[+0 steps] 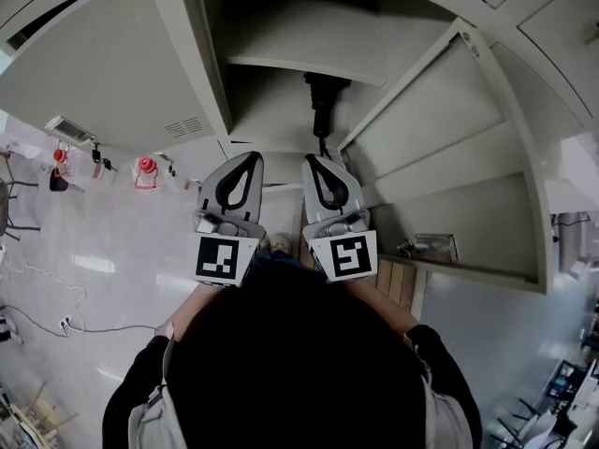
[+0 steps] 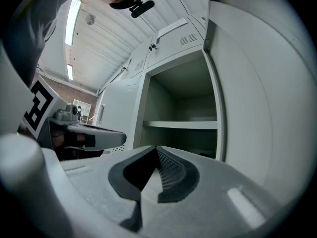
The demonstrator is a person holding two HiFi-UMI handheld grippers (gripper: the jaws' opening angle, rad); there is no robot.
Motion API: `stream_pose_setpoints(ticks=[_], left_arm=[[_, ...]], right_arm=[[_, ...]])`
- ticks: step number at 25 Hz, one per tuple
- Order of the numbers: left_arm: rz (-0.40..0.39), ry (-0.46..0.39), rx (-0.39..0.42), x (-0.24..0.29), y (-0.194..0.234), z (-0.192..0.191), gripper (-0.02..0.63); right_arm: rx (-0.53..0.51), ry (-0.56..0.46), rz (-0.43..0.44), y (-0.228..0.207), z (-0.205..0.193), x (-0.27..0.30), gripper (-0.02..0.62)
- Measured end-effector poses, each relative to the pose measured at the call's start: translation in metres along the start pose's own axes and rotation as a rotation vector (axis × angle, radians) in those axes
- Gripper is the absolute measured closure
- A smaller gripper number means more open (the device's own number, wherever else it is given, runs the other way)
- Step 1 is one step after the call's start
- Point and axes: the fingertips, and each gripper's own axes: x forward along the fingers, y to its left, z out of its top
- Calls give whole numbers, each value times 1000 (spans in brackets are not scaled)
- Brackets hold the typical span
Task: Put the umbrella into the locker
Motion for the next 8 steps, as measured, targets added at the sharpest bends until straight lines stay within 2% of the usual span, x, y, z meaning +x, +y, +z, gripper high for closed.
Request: stream_pose_setpoints(ticks=[8], left_arm=[[-15, -1, 0, 4, -4, -1, 600]], right_arm=[[-16, 8, -5, -4, 0, -2, 594]])
